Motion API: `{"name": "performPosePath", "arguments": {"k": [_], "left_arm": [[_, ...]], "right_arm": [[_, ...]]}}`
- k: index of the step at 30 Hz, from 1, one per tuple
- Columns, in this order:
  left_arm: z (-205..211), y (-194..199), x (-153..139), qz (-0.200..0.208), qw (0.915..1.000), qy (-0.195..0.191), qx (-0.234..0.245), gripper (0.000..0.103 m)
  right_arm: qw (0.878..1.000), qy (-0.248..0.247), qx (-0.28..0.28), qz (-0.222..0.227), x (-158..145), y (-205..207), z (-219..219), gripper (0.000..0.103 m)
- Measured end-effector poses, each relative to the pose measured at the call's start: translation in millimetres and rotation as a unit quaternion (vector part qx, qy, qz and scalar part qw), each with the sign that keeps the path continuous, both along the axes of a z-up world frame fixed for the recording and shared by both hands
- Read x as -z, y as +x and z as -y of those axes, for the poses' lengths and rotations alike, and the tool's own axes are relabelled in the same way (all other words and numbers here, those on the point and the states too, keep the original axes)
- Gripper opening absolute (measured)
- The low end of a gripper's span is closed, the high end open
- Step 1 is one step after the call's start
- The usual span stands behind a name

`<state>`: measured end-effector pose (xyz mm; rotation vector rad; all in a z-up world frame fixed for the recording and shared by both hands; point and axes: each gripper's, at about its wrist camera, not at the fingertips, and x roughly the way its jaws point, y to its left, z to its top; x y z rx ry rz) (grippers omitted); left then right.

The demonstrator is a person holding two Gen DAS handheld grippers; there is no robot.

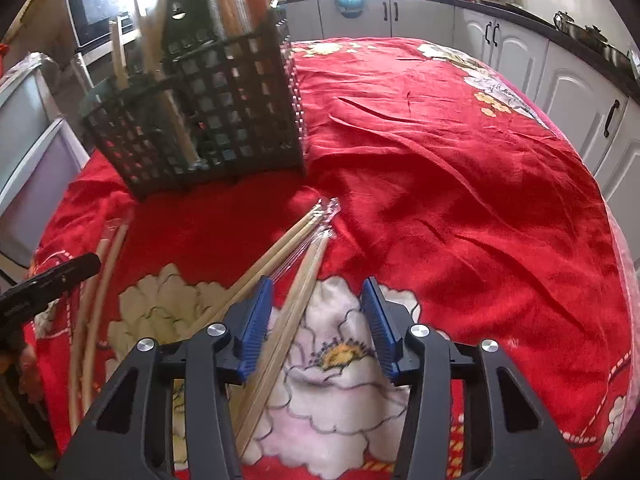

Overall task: Organize utensils
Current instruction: 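Move both open tools down to the remaining chopstick packs on the table, then close the left tool on a chopstick pack while the right tool grasps another pack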

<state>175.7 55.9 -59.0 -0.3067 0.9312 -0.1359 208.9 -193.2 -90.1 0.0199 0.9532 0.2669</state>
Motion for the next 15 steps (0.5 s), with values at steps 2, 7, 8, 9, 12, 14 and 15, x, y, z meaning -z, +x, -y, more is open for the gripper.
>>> {"name": "performPosePath", "arguments": {"k": [2,7,8,9,12,14,15], "left_arm": [[-1,6,1,-0.004,1.0,0.0,0.002,0.042],[-7,23,4,-0.013,0.9999,-0.004,-0.003,0.035],[-7,26,4,-0.013,0.9999,-0.004,-0.004,0.034],[-6,28,5,-0.013,0.9999,-0.002,-0.004,0.033],[-6,34,5,-0.011,0.9999,-0.001,-0.005,0.031],[-6,37,5,-0.011,0.9999,0.0,-0.007,0.028],[-6,37,6,-0.011,0.9999,0.002,-0.008,0.025]], "right_arm": [[1.0,-0.006,0.004,0.001,2,4,2,0.041],[1.0,-0.009,0.004,0.0,4,13,5,0.039],[1.0,-0.008,0.004,0.0,4,15,6,0.038],[1.0,-0.006,0.005,-0.001,4,18,7,0.038],[1.0,0.005,0.008,-0.007,5,25,10,0.034],[1.0,0.007,0.008,-0.009,5,28,10,0.032],[1.0,0.011,0.009,-0.012,5,30,11,0.03]]}}
